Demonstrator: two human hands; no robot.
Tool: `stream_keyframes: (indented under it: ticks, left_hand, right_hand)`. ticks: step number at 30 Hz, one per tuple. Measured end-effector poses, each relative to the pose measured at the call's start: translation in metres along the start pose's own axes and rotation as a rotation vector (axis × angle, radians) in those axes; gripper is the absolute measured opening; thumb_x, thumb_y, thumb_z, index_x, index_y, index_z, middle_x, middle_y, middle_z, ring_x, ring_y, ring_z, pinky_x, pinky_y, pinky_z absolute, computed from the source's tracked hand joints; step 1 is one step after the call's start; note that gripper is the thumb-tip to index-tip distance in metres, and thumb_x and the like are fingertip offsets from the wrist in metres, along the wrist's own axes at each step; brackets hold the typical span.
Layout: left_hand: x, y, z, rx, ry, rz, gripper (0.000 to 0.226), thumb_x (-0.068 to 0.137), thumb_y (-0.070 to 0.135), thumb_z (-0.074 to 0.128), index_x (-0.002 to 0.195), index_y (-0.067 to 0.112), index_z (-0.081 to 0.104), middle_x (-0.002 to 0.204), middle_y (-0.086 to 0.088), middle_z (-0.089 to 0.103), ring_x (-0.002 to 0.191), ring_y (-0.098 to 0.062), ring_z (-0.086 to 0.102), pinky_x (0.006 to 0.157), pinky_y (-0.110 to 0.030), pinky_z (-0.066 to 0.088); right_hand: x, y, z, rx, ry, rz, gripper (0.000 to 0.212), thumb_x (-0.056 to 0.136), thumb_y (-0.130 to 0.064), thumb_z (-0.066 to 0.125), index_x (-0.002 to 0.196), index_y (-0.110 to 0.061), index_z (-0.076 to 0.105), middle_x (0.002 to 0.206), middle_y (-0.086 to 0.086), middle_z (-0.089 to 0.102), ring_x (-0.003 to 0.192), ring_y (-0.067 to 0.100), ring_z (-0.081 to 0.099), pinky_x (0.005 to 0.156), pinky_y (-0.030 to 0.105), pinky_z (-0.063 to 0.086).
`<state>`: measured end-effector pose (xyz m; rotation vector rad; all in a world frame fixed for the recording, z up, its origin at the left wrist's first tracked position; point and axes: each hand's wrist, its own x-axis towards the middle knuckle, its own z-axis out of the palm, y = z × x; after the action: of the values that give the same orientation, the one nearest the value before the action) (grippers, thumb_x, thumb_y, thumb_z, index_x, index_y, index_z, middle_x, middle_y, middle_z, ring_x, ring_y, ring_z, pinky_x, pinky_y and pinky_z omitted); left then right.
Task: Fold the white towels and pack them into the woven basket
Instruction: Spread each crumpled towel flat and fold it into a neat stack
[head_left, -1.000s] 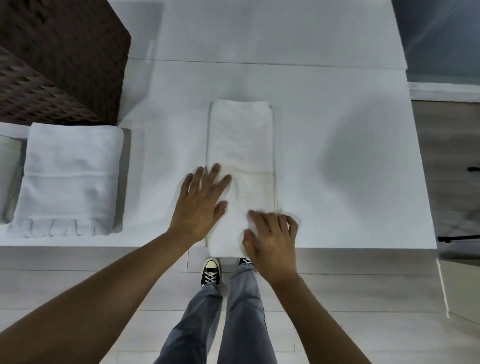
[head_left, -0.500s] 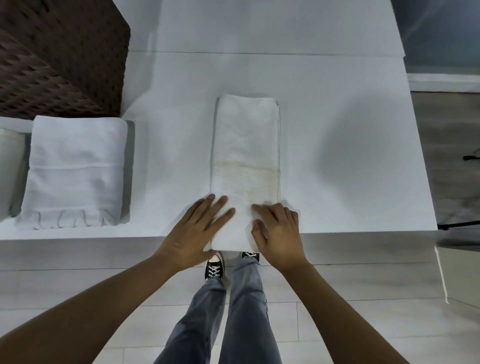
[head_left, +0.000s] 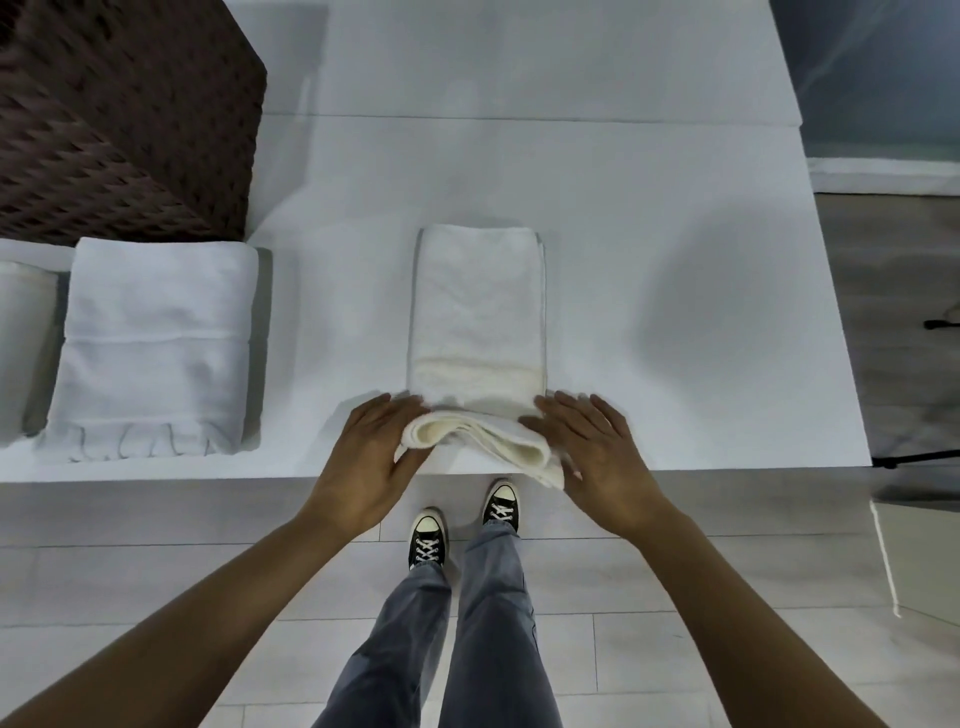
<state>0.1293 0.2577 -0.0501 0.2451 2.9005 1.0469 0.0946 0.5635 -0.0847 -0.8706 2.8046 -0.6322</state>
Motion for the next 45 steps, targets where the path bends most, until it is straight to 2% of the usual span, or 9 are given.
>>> stream_keyframes:
  ticks: [6, 10, 13, 18, 22, 27, 30, 37, 45]
  left_hand:
    - [0.026, 0.029, -0.017, -0.269, -0.05, -0.313, 0.042, 0.102, 0.058, 0.036, 0.113, 0.028, 0.064, 0.067, 0.006, 0.061, 0.058, -0.01, 0.053, 0.063, -0.034, 0.047]
    - [0.047, 0.034, -0.027, -0.603, 0.057, -0.49, 0.031, 0.099, 0.057, 0.045, 0.103, 0.033, 0.065, 0.093, 0.009, 0.072, 0.086, -0.008, 0.066, 0.081, -0.025, 0.053]
    - [0.059, 0.031, -0.03, -0.715, 0.083, -0.584, 0.034, 0.096, 0.048, 0.061, 0.091, 0.014, 0.057, 0.075, 0.006, 0.064, 0.072, -0.014, 0.061, 0.069, -0.031, 0.047]
    - [0.062, 0.017, -0.021, -0.769, -0.005, -0.6, 0.052, 0.087, 0.012, 0.076, 0.13, 0.027, 0.05, 0.102, 0.001, 0.077, 0.095, -0.017, 0.073, 0.086, -0.035, 0.058]
    - [0.069, -0.002, -0.005, -0.649, 0.039, -0.611, 0.055, 0.091, 0.017, 0.073, 0.132, 0.043, 0.047, 0.098, -0.002, 0.075, 0.092, -0.026, 0.07, 0.084, -0.041, 0.055]
    - [0.078, -0.001, 0.005, -0.429, 0.143, -0.672, 0.046, 0.088, 0.024, 0.076, 0.127, 0.031, 0.052, 0.098, 0.008, 0.063, 0.082, -0.007, 0.062, 0.066, -0.012, 0.043]
    - [0.074, -0.005, 0.012, -0.387, 0.184, -0.704, 0.045, 0.084, 0.027, 0.08, 0.122, 0.027, 0.055, 0.104, 0.004, 0.063, 0.087, -0.014, 0.062, 0.078, -0.026, 0.052]
    - [0.074, 0.002, 0.007, -0.485, 0.09, -0.902, 0.048, 0.083, 0.033, 0.08, 0.125, 0.022, 0.058, 0.108, 0.004, 0.065, 0.091, -0.012, 0.064, 0.073, -0.021, 0.048]
    - [0.065, 0.027, -0.013, -0.691, -0.01, -0.96, 0.038, 0.085, 0.021, 0.079, 0.121, 0.014, 0.067, 0.108, -0.005, 0.071, 0.091, -0.016, 0.07, 0.064, -0.02, 0.053]
  right_hand:
    - [0.005, -0.017, 0.0, 0.166, 0.064, 0.106, 0.043, 0.099, -0.036, 0.061, 0.138, -0.019, 0.061, 0.148, -0.003, 0.055, 0.147, 0.018, 0.039, 0.122, 0.039, 0.026]
    - [0.021, -0.035, -0.01, 0.419, 0.064, 0.305, 0.04, 0.105, -0.039, 0.048, 0.138, -0.021, 0.059, 0.139, -0.005, 0.061, 0.14, 0.02, 0.044, 0.117, 0.036, 0.037]
    - [0.036, -0.039, -0.012, 0.494, 0.068, 0.375, 0.037, 0.105, -0.045, 0.041, 0.129, -0.023, 0.059, 0.112, -0.004, 0.067, 0.108, 0.015, 0.059, 0.09, 0.037, 0.053]
    - [0.07, -0.034, -0.011, 0.542, 0.123, 0.514, 0.028, 0.106, -0.046, 0.041, 0.107, -0.02, 0.052, 0.064, -0.003, 0.052, 0.058, 0.014, 0.053, 0.058, 0.033, 0.043]
    - [0.089, -0.031, -0.003, 0.558, 0.175, 0.64, 0.032, 0.106, -0.044, 0.044, 0.085, -0.021, 0.04, 0.062, -0.003, 0.049, 0.054, 0.016, 0.049, 0.054, 0.035, 0.037]
    - [0.103, -0.03, 0.003, 0.53, 0.199, 0.755, 0.031, 0.102, -0.043, 0.052, 0.085, -0.018, 0.043, 0.063, -0.004, 0.052, 0.056, 0.016, 0.052, 0.055, 0.033, 0.037]
    - [0.103, -0.035, 0.005, 0.531, 0.235, 0.841, 0.029, 0.097, -0.045, 0.059, 0.091, -0.019, 0.048, 0.075, -0.002, 0.058, 0.069, 0.02, 0.058, 0.062, 0.036, 0.046]
    - [0.104, -0.046, -0.008, 0.795, 0.184, 1.09, 0.039, 0.092, -0.046, 0.064, 0.119, -0.021, 0.053, 0.101, -0.004, 0.066, 0.092, 0.017, 0.064, 0.077, 0.03, 0.044]
    - [0.101, -0.039, -0.041, 0.963, 0.097, 1.085, 0.022, 0.097, -0.032, 0.066, 0.09, -0.011, 0.067, 0.078, -0.001, 0.062, 0.071, 0.012, 0.057, 0.062, 0.024, 0.042]
